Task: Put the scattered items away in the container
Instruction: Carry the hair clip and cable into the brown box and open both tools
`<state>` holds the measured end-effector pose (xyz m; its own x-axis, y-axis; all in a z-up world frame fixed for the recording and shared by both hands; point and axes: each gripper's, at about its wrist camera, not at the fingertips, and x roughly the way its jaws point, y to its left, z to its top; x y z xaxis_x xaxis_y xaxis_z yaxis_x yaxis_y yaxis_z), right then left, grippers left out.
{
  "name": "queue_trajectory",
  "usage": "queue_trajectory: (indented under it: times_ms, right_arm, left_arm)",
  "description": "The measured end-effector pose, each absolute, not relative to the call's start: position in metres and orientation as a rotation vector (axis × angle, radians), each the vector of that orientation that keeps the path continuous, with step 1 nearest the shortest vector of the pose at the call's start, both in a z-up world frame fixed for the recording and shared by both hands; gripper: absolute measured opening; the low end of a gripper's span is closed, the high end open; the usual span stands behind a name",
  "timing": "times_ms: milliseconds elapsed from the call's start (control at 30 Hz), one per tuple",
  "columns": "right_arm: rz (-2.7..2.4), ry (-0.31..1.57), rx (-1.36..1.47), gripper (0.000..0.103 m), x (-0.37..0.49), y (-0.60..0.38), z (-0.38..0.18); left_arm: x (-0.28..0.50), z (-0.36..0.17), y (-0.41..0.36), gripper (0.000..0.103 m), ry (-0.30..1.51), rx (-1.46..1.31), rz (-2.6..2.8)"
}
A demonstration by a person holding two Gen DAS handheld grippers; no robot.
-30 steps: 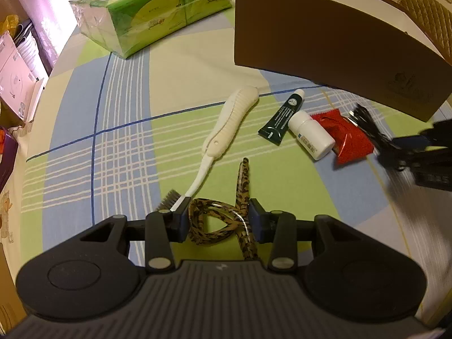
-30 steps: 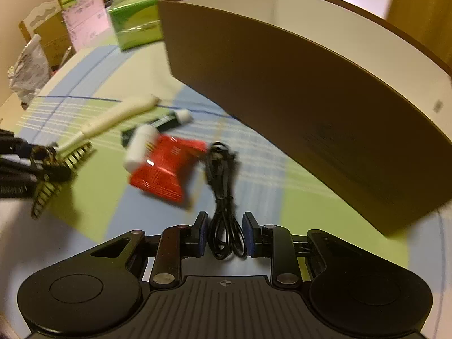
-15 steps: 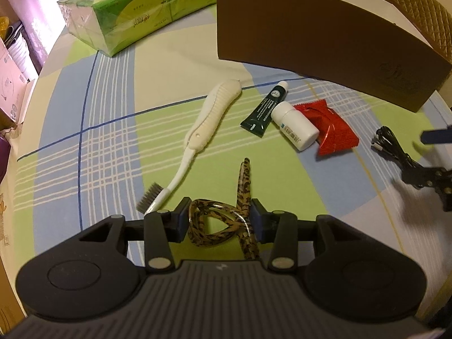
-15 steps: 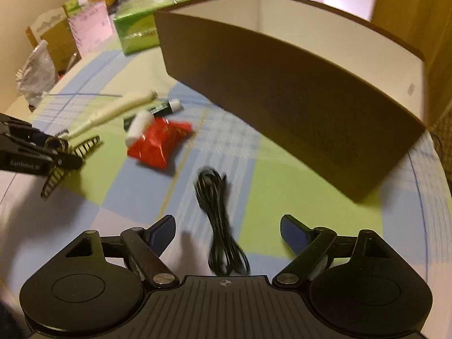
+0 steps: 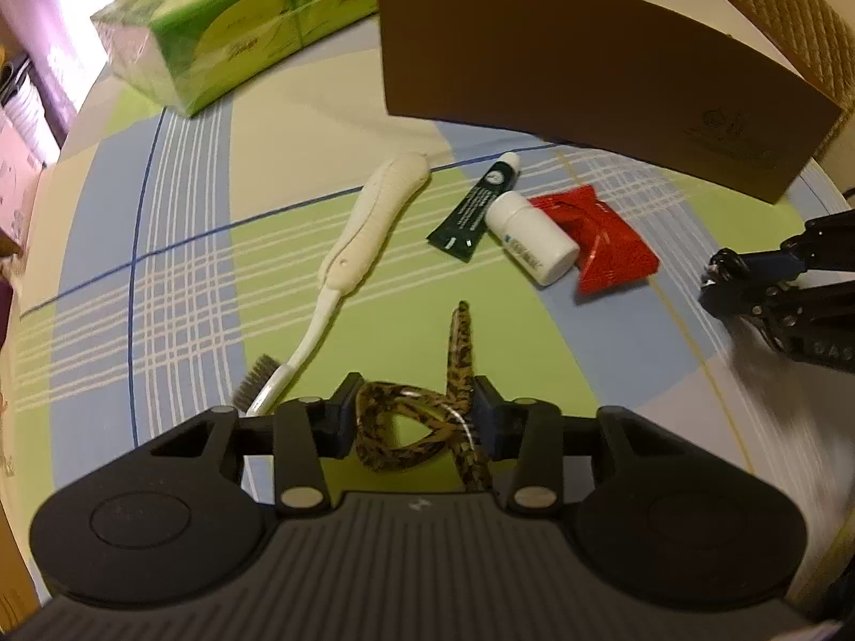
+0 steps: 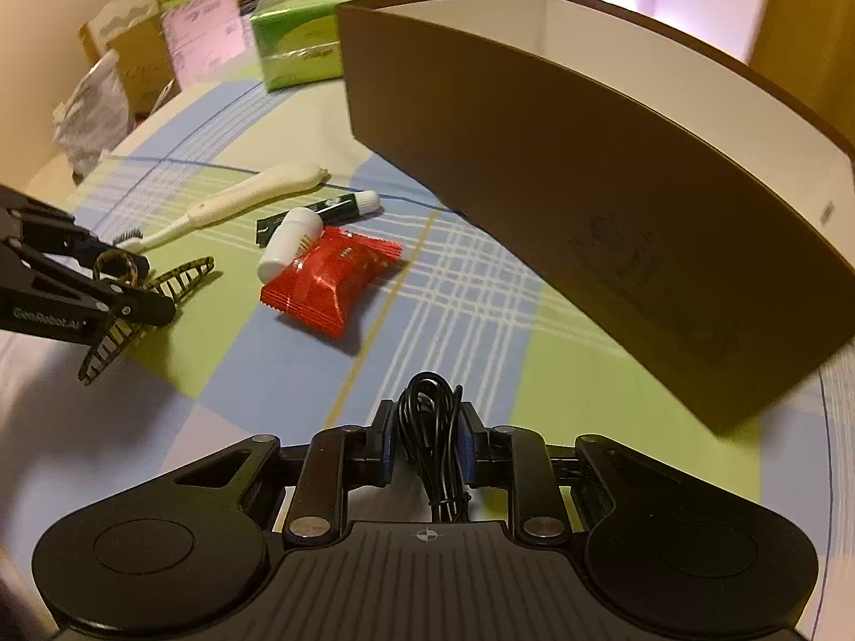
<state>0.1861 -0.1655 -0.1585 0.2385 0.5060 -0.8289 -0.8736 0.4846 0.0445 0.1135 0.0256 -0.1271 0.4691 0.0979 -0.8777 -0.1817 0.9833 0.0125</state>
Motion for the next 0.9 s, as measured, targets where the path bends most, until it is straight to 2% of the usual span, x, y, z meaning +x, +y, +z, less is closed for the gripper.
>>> queue_trajectory:
  times_ms: [233,900]
  right_arm:
    - [0.95,0.933,-0.375,0.025,0.191,-0.192,-0.143]
    - [0.971,0.865,-0.233,0.025,0.197,-0.213,-0.093]
  left_arm:
    - [0.108,-0.121,0.021,0.037,1.072,-0.097,0.138]
    - [0.114,-0.05,0.003,0.037,0.952,-0.044,0.096]
